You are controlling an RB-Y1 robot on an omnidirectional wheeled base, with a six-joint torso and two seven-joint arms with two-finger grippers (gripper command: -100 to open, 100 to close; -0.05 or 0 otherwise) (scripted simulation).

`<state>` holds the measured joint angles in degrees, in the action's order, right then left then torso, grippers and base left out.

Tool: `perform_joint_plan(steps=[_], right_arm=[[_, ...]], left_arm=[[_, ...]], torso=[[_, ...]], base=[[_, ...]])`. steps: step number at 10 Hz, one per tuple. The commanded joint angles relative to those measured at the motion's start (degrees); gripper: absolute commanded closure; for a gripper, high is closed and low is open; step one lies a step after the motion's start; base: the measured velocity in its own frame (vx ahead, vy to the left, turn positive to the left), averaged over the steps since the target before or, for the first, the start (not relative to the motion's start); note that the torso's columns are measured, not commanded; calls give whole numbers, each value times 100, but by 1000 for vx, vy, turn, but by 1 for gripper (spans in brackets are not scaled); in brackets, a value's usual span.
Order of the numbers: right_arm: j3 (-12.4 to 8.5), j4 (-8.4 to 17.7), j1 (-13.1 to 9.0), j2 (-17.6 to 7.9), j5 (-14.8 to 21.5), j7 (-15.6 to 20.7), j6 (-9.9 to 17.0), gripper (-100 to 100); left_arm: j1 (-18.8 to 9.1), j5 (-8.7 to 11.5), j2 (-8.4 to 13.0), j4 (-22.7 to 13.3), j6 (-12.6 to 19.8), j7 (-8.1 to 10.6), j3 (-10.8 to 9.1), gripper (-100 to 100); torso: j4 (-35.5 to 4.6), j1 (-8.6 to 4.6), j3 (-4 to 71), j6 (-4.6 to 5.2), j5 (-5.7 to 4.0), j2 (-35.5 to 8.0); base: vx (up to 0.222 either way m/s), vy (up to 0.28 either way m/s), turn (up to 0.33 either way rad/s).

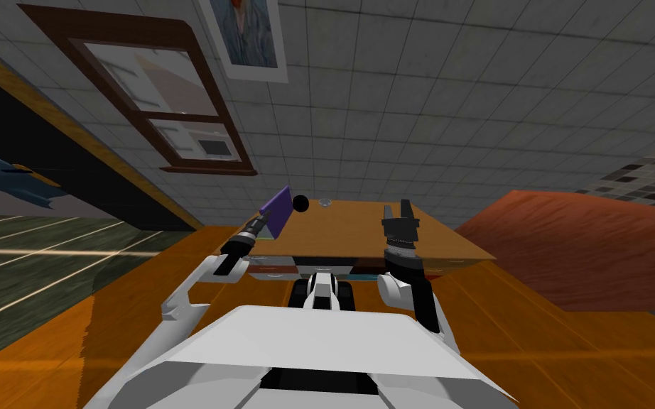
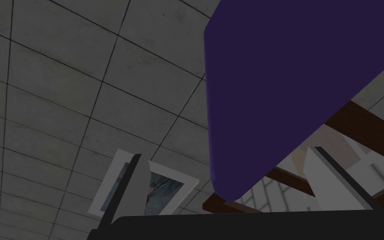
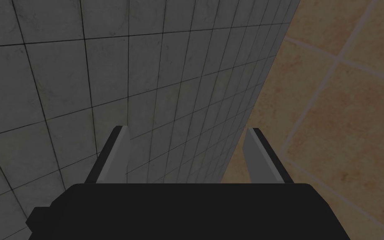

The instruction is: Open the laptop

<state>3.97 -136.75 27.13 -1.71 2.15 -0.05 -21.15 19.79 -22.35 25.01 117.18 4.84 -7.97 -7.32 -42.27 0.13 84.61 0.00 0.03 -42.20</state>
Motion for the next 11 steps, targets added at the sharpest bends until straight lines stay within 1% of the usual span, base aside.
perform_joint_plan(steps=[1, 2, 4, 10, 11], right_arm=[[0, 0, 0, 0, 0, 0, 0, 0], [0, 0, -1, 0, 0, 0, 0, 0], [-1, 0, -2, -1, 0, 0, 0, 0], [-1, 0, -1, -1, 0, 0, 0, 0], [-1, 0, -1, -1, 0, 0, 0, 0]], left_arm=[[2, 2, 6, 14, 24, 5, -1, 100], [-70, 198, -61, -14, 91, 183, 7, 100], [-141, 395, -127, -39, 160, 361, 15, 100], [-355, 984, -326, -115, 368, 896, 40, 100], [-326, 919, -301, -100, 348, 826, 35, 100]], torso=[[0, -5, -3, -1, 0, -9], [-5, -12, -11, 0, -3, -21], [-11, 25, -19, 0, 14, -29], [5, -5, 5, 0, 2, 6], [-1, -15, -3, 2, -1, -6]], base=[[8, 1, 3], [-16, 70, 19], [-33, 132, -8], [-17, 102, 6], [-6, 40, 1]])
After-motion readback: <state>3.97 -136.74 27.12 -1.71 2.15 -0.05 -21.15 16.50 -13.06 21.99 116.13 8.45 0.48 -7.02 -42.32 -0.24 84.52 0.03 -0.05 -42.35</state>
